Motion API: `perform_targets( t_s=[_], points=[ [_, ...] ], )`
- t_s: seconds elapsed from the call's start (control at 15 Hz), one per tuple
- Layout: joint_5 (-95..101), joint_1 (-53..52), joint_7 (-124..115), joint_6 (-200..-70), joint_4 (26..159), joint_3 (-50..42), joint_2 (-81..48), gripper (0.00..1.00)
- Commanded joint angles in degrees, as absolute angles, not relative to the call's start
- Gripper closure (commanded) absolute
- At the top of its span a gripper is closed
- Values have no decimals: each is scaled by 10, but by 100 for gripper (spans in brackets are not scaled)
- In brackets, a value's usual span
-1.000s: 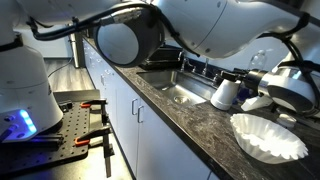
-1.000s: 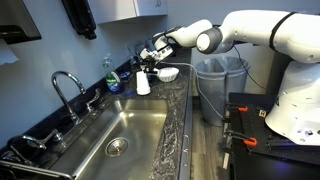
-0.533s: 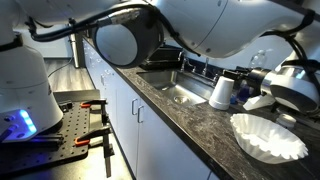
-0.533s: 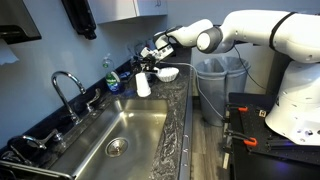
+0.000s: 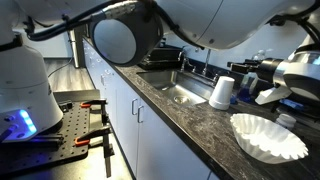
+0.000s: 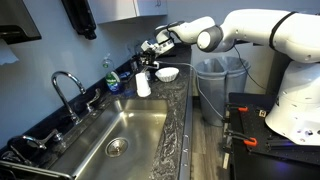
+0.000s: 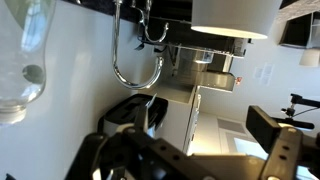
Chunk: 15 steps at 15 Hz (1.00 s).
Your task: Flip the cup over
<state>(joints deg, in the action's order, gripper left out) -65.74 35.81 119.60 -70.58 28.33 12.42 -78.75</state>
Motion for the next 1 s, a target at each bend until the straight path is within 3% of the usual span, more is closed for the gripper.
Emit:
perform_targets(
  t_s=[0.0,0.33,0.93],
  points=[
    [-654,357,1194,-716,270,120,-768,0],
    [-618,333,1163,-728,159,120,-802,0],
    [-525,301,1179,-798,202,127,-760,0]
  ],
)
